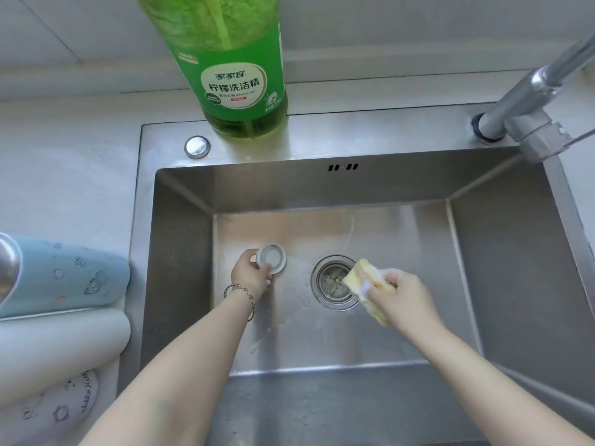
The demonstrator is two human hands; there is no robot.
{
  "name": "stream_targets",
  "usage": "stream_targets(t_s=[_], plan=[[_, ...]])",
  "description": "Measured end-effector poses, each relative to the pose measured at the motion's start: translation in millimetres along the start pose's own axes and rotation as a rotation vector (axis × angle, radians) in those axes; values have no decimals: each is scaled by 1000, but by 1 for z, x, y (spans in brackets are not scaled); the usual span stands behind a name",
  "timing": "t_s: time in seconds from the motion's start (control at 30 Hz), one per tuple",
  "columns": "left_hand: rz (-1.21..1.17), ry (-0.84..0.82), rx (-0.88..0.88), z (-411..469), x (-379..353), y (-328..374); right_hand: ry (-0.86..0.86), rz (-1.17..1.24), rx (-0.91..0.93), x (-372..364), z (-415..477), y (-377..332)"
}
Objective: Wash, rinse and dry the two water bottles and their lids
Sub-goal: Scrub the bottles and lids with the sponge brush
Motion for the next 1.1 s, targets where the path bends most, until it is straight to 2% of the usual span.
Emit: stream_targets(t_s=[0.2, 0.37, 0.43, 0.5, 0.53, 0.63, 0.7, 0.77, 0.87, 1.1], plan=[[-3, 11, -38, -34, 25, 14, -17, -24, 19, 1, -13, -12], [83, -133, -227, -140, 56, 69, -105, -95, 84, -10, -44, -47], [164, -119, -380, -195, 82, 93, -157, -103, 127, -12, -64, -66], [282, -6, -555, -256, 121, 110, -202, -129, 189, -14, -86, -85], [334, 109, -653, -285, 145, 115, -220, -138, 225, -13, -96, -94], [379, 577, -850, -355, 221, 107, -272, -120, 313, -10, -124, -115], [459, 826, -783, -370, 257, 78, -288, -127, 372, -6, -137, -125], [584, 914, -645, -360, 273, 46, -296, -133, 415, -1, -148, -131], [685, 848, -479, -325, 275, 3, -316, -103, 424, 2, -163, -129], [666, 758, -419, -291, 274, -25, -336, -78, 394, 11, -181, -105]])
Point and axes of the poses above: each hand's wrist, its own z-axis towards the middle knuckle, its own x-axis out of the back of the hand, y = z × x, the point moved 10 cm from there along z, towards the middle knuckle, and after that the axes turned 8 degrees about z, right-handed, at the moved point
